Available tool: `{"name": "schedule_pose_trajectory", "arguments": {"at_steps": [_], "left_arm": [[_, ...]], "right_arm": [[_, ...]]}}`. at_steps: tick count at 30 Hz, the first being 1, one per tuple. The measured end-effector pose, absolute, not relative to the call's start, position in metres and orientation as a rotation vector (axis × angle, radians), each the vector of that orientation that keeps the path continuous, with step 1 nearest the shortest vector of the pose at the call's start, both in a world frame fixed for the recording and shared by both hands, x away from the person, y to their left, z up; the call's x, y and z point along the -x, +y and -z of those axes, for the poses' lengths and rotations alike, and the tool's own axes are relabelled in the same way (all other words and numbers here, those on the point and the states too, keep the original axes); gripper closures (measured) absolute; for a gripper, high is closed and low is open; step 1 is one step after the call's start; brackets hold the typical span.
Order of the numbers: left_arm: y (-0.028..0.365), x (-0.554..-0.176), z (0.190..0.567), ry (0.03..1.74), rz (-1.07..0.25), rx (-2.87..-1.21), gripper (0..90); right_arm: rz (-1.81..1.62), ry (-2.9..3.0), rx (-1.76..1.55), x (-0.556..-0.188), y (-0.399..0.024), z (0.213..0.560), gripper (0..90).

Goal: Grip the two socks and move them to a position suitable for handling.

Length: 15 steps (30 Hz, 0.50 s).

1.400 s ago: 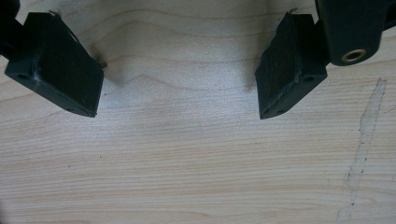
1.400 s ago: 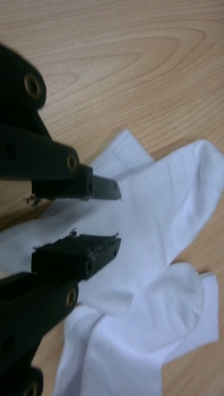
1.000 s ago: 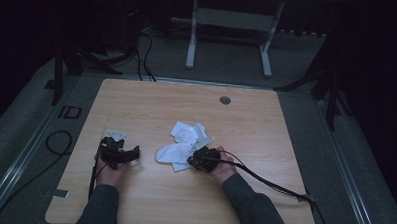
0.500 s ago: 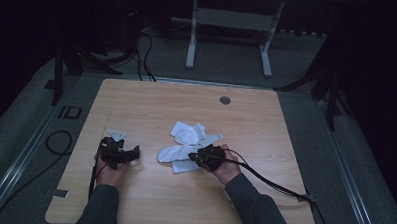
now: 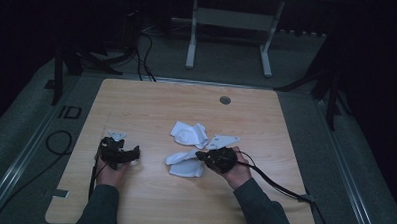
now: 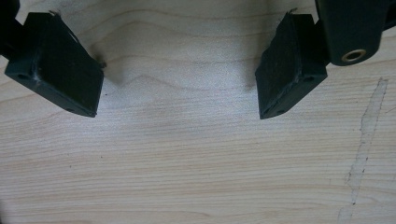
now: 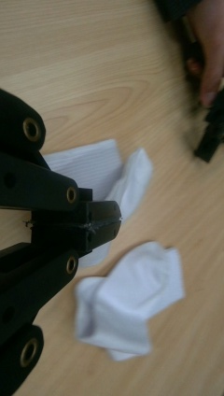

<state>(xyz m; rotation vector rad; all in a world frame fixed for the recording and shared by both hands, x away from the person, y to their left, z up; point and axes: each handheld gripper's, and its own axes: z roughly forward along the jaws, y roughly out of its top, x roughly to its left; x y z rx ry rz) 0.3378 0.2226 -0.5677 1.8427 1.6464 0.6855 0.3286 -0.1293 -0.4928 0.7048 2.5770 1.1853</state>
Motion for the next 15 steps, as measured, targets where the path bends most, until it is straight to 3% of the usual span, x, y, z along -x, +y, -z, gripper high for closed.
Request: {"name": "schedule_pose_trajectory", "arguments": {"at_steps": [9, 15], "left_arm": [[0.222, -0.338, 0.568, 1.647, -0.686, -1.843, 15.1], [0.222, -0.338, 0.568, 1.647, -0.687, -1.842, 15.1]], "right_arm": [[-0.996, 2.688, -0.797, -0.324, -0.148, 0.533, 89.1], [-1.005, 2.659, -0.787, -0.323, -0.148, 0.524, 71.7]]}}
